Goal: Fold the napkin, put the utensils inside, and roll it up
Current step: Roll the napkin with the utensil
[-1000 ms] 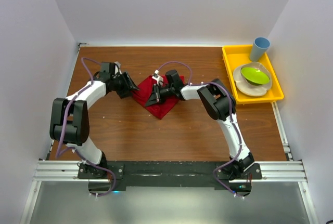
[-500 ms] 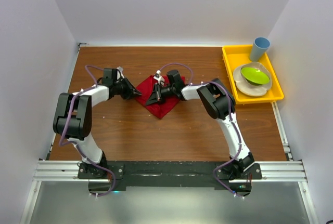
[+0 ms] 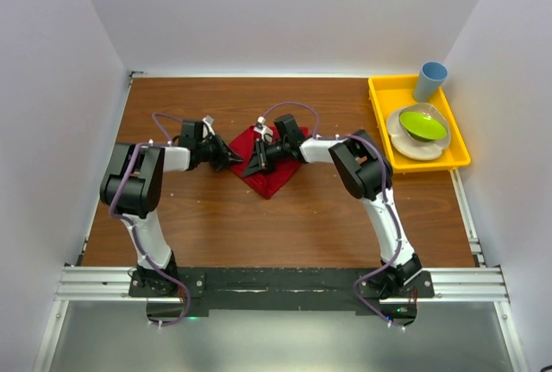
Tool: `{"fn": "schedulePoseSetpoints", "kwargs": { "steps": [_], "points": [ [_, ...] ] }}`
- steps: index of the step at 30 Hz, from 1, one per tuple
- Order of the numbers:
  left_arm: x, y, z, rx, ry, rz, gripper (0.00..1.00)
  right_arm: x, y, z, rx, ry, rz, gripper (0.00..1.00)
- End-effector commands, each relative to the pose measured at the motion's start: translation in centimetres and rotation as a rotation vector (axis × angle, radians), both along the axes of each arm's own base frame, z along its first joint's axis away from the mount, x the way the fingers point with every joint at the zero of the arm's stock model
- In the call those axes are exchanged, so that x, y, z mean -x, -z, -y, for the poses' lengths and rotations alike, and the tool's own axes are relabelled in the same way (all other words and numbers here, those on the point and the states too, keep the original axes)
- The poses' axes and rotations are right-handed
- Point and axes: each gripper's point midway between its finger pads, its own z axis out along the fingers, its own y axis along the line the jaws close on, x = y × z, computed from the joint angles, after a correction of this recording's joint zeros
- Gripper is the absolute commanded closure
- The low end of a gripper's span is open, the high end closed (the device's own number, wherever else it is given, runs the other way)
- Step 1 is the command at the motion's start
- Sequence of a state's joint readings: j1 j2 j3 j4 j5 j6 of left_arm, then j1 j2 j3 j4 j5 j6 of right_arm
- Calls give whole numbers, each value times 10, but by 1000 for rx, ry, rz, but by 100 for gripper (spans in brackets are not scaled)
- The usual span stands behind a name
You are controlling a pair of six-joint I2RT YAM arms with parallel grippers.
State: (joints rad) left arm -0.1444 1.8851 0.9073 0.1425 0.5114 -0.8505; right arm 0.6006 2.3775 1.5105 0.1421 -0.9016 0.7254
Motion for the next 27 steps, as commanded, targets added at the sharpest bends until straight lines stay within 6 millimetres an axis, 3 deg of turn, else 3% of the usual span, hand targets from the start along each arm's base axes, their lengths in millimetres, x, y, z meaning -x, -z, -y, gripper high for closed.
{"fn": "schedulePoseSetpoints", "kwargs": {
  "steps": [1,7,12,16,22,27],
  "points": [
    [33,52,-12,-101,-8,-131,100,13,59,46,340,35,-30,80],
    [50,73,-19,-144,5,-182,100,5,29,53,484,-49,131,60],
    [58,79,-20,-147,11,-208,100,-3,-1,60,632,-94,307,40],
    [58,78,-19,-141,7,-211,100,-3,-12,64,737,-145,449,31],
    [56,75,-18,-137,4,-209,100,-2,-17,51,847,-170,622,31],
    [56,72,-19,-138,4,-207,100,-8,-17,37,889,-172,684,41]
  ]
}}
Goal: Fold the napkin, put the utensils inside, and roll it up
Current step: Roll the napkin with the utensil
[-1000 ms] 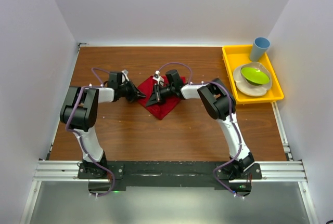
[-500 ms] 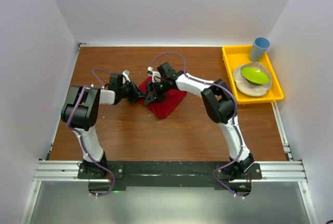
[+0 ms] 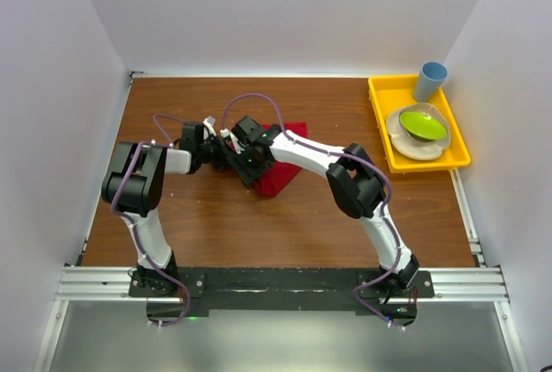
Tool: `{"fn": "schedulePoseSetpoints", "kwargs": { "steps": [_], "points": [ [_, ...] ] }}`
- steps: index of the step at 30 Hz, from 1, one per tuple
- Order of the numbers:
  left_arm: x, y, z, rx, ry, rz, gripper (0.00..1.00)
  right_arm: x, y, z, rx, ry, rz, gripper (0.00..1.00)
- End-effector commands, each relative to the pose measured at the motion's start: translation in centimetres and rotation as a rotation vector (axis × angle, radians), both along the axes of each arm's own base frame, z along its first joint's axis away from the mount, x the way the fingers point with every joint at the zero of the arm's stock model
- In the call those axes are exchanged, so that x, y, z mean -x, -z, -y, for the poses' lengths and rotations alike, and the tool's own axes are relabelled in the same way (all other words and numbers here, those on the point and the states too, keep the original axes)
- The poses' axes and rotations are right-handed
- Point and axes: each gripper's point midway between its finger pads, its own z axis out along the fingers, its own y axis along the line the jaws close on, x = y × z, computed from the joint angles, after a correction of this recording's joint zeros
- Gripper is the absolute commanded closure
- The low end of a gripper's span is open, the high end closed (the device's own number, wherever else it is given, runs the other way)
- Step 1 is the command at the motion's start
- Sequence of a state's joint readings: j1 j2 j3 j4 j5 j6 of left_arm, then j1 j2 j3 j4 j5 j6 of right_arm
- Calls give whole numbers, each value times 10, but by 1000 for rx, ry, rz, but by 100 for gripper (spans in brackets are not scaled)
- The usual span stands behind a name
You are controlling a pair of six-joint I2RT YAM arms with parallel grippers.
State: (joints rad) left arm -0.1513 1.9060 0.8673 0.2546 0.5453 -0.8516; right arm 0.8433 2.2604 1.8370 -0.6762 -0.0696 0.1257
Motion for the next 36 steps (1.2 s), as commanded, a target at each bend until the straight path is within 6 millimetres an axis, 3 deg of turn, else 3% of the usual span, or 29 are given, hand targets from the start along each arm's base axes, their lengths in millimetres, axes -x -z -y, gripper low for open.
{"fn": "schedulePoseSetpoints", "kwargs": {
  "steps": [1,4,6,8,10,11,12,13,15,16,20,25,27,33,36],
  "points": [
    [55,67,-26,-173,-26,-250,100,-19,-3,9,112,5,99,43],
    [52,61,-25,-170,-24,-242,100,-18,1,9,123,25,91,57],
    [45,50,-24,-171,-23,-224,100,-16,1,11,116,39,85,82],
    [45,42,-24,-179,-6,-224,99,-11,4,17,98,50,66,90],
    [30,18,-25,-188,0,-159,92,-12,4,14,15,54,22,99],
    [27,10,-27,-198,-2,-148,81,-4,12,17,-13,43,-32,100],
    [15,-11,-27,-198,-4,-88,76,-1,6,5,-114,21,-79,100],
    [13,-20,-29,-203,-11,-79,66,0,15,13,-152,36,-138,100],
    [0,-49,-31,-204,-20,-4,60,10,17,6,-277,8,-267,100],
    [-2,-56,-32,-210,-23,10,54,11,26,16,-298,30,-315,100],
    [-10,-91,-32,-197,-40,97,49,13,37,20,-444,50,-440,100],
    [-1,-85,-24,-134,-25,85,52,15,65,36,-485,152,-598,100],
    [7,-72,-20,-101,-24,47,52,15,67,35,-520,179,-642,100],
    [2,-56,-16,-85,-29,14,47,19,93,43,-499,228,-700,100],
    [1,-46,-17,-146,-50,-42,51,18,100,46,-482,238,-693,100]
  ]
}}
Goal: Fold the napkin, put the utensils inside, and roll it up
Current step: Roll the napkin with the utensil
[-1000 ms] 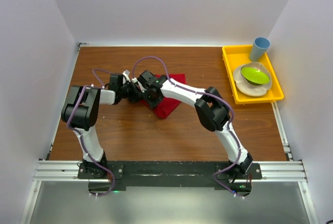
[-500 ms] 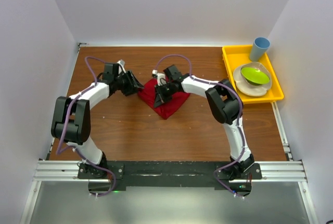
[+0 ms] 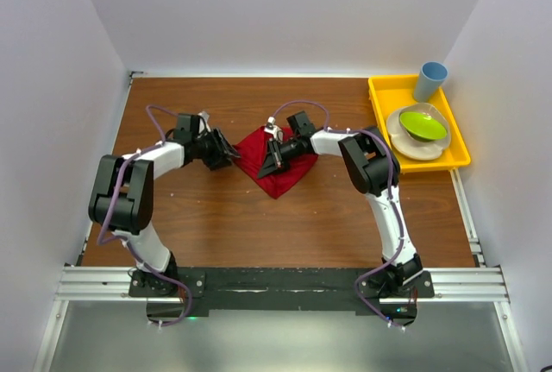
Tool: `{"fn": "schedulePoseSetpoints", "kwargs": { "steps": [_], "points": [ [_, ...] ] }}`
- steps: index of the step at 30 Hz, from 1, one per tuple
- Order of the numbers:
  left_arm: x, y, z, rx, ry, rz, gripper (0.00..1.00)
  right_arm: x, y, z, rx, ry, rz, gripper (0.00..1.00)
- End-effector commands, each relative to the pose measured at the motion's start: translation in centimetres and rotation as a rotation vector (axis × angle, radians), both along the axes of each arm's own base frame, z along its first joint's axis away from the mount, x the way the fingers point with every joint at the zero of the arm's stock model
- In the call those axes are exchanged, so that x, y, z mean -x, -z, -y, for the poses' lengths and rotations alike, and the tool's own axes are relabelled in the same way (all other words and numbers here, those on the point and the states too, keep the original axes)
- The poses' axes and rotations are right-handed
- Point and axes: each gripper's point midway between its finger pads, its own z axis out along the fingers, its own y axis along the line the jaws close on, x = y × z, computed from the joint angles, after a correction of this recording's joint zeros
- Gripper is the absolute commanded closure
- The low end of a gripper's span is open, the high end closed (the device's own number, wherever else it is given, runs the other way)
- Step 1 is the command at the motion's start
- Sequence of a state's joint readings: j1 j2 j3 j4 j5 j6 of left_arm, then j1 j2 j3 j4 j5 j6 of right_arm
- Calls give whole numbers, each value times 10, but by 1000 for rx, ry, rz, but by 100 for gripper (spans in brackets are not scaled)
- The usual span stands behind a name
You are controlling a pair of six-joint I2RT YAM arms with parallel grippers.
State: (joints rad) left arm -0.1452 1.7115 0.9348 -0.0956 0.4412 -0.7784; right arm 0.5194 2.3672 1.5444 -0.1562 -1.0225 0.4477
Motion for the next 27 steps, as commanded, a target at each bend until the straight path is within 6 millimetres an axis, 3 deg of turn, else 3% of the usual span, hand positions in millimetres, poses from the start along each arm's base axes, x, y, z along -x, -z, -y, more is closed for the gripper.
{"fn": "schedulePoseSetpoints", "kwargs": {
  "steps": [1,5,9,12,21,27],
  "points": [
    [-11,1,3,-41,-36,-35,54,22,84,27,250,49,-86,100],
    [-5,8,18,-29,-42,-88,67,19,88,27,265,60,-70,100],
    [-6,-5,33,55,-61,-10,89,19,98,32,296,57,-58,100],
    [-9,-7,42,107,-51,26,97,22,101,34,302,54,-62,100],
    [-4,21,57,180,-38,45,100,25,103,34,290,66,-98,100],
    [16,72,46,98,-69,-88,100,20,92,36,306,62,-64,100]
  ]
}}
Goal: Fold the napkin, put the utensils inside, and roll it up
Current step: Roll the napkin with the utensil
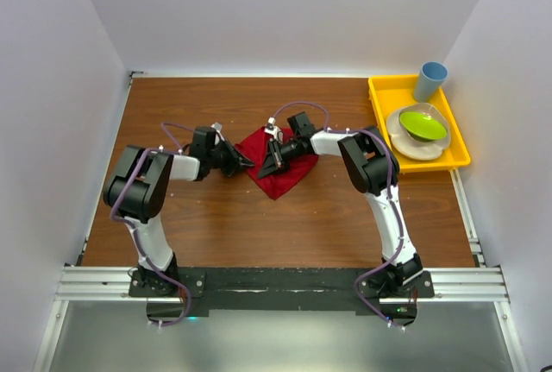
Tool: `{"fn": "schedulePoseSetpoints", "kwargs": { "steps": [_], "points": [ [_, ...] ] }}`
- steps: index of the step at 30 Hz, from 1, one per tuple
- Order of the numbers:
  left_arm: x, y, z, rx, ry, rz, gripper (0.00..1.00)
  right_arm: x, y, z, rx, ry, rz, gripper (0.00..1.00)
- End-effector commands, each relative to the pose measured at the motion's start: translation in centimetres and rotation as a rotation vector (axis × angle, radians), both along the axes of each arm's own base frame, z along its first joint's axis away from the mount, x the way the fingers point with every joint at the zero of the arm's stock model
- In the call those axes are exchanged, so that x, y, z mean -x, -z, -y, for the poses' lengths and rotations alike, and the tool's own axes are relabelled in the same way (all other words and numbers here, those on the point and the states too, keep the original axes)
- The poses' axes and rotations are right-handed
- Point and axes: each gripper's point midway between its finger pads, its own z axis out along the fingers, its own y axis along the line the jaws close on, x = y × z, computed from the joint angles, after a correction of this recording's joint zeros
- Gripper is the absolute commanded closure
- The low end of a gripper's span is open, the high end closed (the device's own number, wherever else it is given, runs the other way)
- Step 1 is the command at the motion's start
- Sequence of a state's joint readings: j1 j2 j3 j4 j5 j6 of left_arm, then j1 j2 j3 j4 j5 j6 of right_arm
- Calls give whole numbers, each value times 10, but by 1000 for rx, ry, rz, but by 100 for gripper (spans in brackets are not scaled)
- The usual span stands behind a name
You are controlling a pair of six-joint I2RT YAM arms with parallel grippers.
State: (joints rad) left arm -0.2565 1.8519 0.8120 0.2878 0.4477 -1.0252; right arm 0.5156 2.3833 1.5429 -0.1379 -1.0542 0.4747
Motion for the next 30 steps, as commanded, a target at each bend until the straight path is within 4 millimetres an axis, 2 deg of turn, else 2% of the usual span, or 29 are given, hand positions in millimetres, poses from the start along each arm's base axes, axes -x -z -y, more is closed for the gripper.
{"fn": "schedulePoseSetpoints", "kwargs": {
  "steps": [1,2,5,6,8,9,10,12,15,20,22,24,25,26,30],
  "points": [
    [21,49,-10,-78,-21,-109,100,17,89,36,334,56,-21,100],
    [28,57,-13,-94,-17,-146,100,17,85,38,345,50,-16,100],
    [45,78,-22,-149,-9,-208,100,11,74,41,377,54,12,92],
    [49,82,-25,-166,-9,-218,100,3,64,38,379,57,48,89],
    [62,92,-30,-189,-1,-247,100,-1,57,43,426,56,74,80],
    [67,97,-32,-199,1,-260,100,-9,46,40,425,59,110,77],
    [75,102,-34,-204,2,-283,100,-7,44,45,462,45,111,71],
    [84,109,-37,-208,0,-309,100,-18,30,43,472,46,147,66],
    [87,112,-38,-215,-4,-319,100,-19,15,51,548,22,178,55],
    [87,114,-39,-224,2,-330,100,-30,-12,64,650,-6,308,43],
    [87,114,-38,-220,2,-332,100,-26,-27,67,680,-27,364,40],
    [85,113,-38,-220,1,-334,100,-23,-32,74,743,-42,404,36],
    [86,114,-38,-222,2,-341,100,-18,-39,71,748,-64,438,35],
    [84,113,-37,-221,3,-340,100,-15,-39,75,779,-70,456,34],
    [80,110,-34,-210,3,-342,100,1,-44,67,786,-96,498,33]
  ]
}}
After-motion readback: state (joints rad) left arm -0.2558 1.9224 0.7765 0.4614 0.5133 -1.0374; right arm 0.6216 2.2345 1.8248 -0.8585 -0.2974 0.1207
